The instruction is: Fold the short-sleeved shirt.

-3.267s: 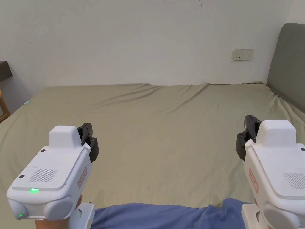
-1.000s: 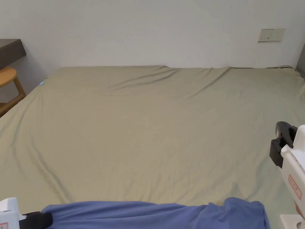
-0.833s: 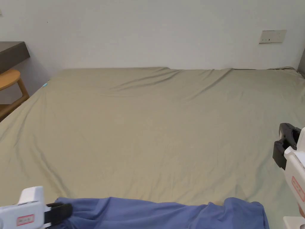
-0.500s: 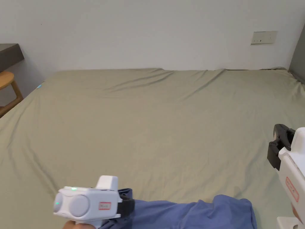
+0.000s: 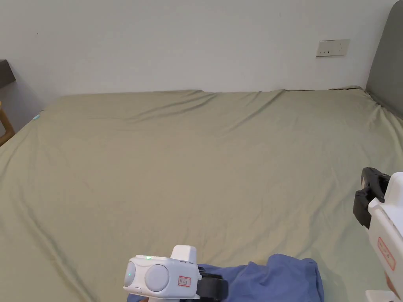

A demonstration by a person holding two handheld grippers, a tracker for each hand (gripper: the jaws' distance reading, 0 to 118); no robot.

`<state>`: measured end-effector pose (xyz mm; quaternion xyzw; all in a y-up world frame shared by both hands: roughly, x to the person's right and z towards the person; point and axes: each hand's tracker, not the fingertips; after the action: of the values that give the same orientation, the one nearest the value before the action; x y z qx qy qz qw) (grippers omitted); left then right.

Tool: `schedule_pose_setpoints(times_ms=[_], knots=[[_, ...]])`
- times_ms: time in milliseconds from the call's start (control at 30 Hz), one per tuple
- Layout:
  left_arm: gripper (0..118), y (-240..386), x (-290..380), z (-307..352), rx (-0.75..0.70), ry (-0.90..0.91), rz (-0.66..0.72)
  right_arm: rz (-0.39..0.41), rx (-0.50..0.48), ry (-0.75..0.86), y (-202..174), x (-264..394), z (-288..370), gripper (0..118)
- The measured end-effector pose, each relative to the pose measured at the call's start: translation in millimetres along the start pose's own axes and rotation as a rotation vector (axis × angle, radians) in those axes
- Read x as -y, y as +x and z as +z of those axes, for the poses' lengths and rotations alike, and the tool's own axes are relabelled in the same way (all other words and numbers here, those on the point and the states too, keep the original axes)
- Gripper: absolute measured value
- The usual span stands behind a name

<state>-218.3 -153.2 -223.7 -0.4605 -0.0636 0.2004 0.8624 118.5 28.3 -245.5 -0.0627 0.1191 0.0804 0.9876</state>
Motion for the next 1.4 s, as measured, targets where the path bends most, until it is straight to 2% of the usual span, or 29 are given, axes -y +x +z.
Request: schedule_pose_setpoints(times_ms=[33, 200, 333, 400, 433, 467, 500, 567, 633, 700, 833, 1133, 1267, 1333, 1400], knots=[[118, 1.9, -1.1, 5.2, 0.025, 0.016, 0.008, -0.003, 0.000, 0.000, 0.0, 0.5, -0.6, 1], [116, 2.6, -7.8, 50.4, 0.019, 0.211, -0.008, -0.004, -0.003, 0.000, -2.1, 1.2, -3.0, 1], [112, -13.4, -7.9, 93.4, -0.097, 0.446, 0.021, -0.008, -0.013, 0.007, -5.9, -0.4, -3.0, 1], [87, -23.1, -4.7, 109.6, -0.194, 0.533, 0.002, -0.008, -0.019, 0.009, -8.5, -1.9, -2.8, 1], [68, -28.3, -2.9, 114.6, -0.251, 0.561, 0.000, -0.008, -0.022, 0.010, -9.8, -2.3, -2.9, 1], [25, -35.5, 0.5, 114.2, -0.303, 0.570, -0.004, -0.008, -0.024, 0.011, -10.6, -2.4, -3.5, 1], [0, -41.7, 3.6, 114.3, -0.359, 0.573, -0.003, -0.009, -0.027, 0.010, -11.3, -2.3, -4.4, 1], [1, -55.0, 7.9, 109.9, -0.413, 0.526, 0.000, -0.013, -0.032, 0.009, -13.4, -2.8, -4.6, 1], [0, -75.3, 16.8, 94.3, -0.361, 0.467, 0.022, -0.015, -0.035, 0.007, -14.8, -2.2, -5.6, 1], [0, -82.3, 27.8, 78.4, -0.409, 0.416, 0.014, -0.019, -0.040, 0.004, -15.9, -1.6, -5.6, 1], [0, -78.4, 44.8, 47.6, -0.389, 0.332, 0.013, -0.021, -0.044, -0.010, -15.2, 1.4, -6.7, 1], [0, -17.2, 71.3, -12.1, -0.262, 0.175, -0.113, -0.009, -0.020, -0.036, -3.4, 7.7, -7.3, 1], [0, 16.3, 73.8, -34.6, -0.259, 0.128, -0.206, -0.006, -0.011, -0.043, 1.9, 8.7, -7.3, 1], [0, 29.6, 77.1, -38.0, -0.311, 0.146, -0.255, -0.005, -0.006, -0.044, 4.3, 8.5, -6.7, 1], [0, 33.6, 76.0, -36.9, -0.295, 0.146, -0.245, -0.004, -0.002, -0.043, 5.5, 8.3, -6.1, 1]])
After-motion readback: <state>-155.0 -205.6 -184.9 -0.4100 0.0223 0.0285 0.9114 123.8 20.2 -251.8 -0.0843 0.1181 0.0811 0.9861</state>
